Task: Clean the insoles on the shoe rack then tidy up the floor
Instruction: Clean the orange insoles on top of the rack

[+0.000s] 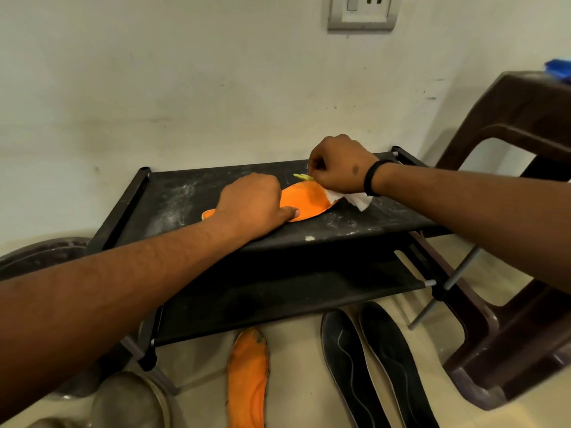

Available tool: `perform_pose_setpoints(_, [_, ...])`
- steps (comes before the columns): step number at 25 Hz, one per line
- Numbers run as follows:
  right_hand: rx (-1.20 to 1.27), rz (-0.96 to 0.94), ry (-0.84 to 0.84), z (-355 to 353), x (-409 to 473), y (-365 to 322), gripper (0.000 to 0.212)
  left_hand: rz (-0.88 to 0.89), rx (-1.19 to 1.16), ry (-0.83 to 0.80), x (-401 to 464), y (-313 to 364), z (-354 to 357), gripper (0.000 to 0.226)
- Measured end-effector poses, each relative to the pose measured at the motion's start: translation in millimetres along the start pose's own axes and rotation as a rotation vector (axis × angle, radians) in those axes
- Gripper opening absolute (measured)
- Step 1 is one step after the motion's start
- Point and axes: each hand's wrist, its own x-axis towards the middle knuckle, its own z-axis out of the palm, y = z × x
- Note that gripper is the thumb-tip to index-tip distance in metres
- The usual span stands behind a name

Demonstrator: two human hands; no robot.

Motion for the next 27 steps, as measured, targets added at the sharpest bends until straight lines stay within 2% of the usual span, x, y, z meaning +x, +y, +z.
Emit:
perform_pose_setpoints(2, [0.125,-0.114,-0.085,0.4,-13.8,-18.0,0.012,-0.001,-0.003,0.014,-0.5,-0.2,-0.5,0.049])
perform_pose_setpoints(4, [0.065,-0.166,-0.209,10.2,-23.5,-25.4,0.012,-0.004,-0.008,0.015,-0.1,-0.6,-0.4,0.049])
perform_pose_setpoints(8, [-0.137,-0.007,-0.148,21.1,-6.8,-7.7,0.021,-0.006,-0.021,-0.005,0.7,-0.4,0.3,0.051])
perform_pose_setpoints(10, [-0.167,0.021,-0.115,15.6,4.9,-9.8,0.019,-0.008,-0.025,-0.006,0.2,-0.3,-0.1,0.053])
perform_pose_setpoints(12, [-0.09,-0.01,-0.094,11.1,8.9,-22.5,0.015,-0.003,-0.019,-0.001,-0.4,0.0,-0.9,0.052])
perform_pose_setpoints(14, [-0.001,-0.085,-0.149,12.1,2.6,-36.1,0.013,-0.012,-0.024,0.008,-1.9,-0.1,-2.6,0.05])
perform_pose_setpoints(16, [-0.068,-0.156,-0.223,17.8,-5.0,-41.0,0.011,-0.021,-0.04,0.011,-1.7,0.3,-2.6,0.051])
perform_pose_setpoints(18, [-0.214,-0.181,-0.195,22.7,-2.0,-33.2,0.014,-0.02,-0.028,0.004,-0.9,0.8,-1.4,0.051])
perform_pose_setpoints(21, [-0.338,-0.058,-0.134,21.1,14.2,-13.2,0.012,-0.018,-0.019,0.0,-0.1,-0.1,-0.8,0.051])
perform_pose_setpoints(24, [-0.287,0.022,-0.075,15.3,19.0,-3.3,0.015,-0.009,-0.001,-0.004,-0.2,0.5,-0.8,0.047])
perform_pose_setpoints(27, [-0.125,-0.104,-0.025,19.3,6.5,-15.7,0.018,-0.005,-0.002,0.01,-0.3,-0.5,0.2,0.045])
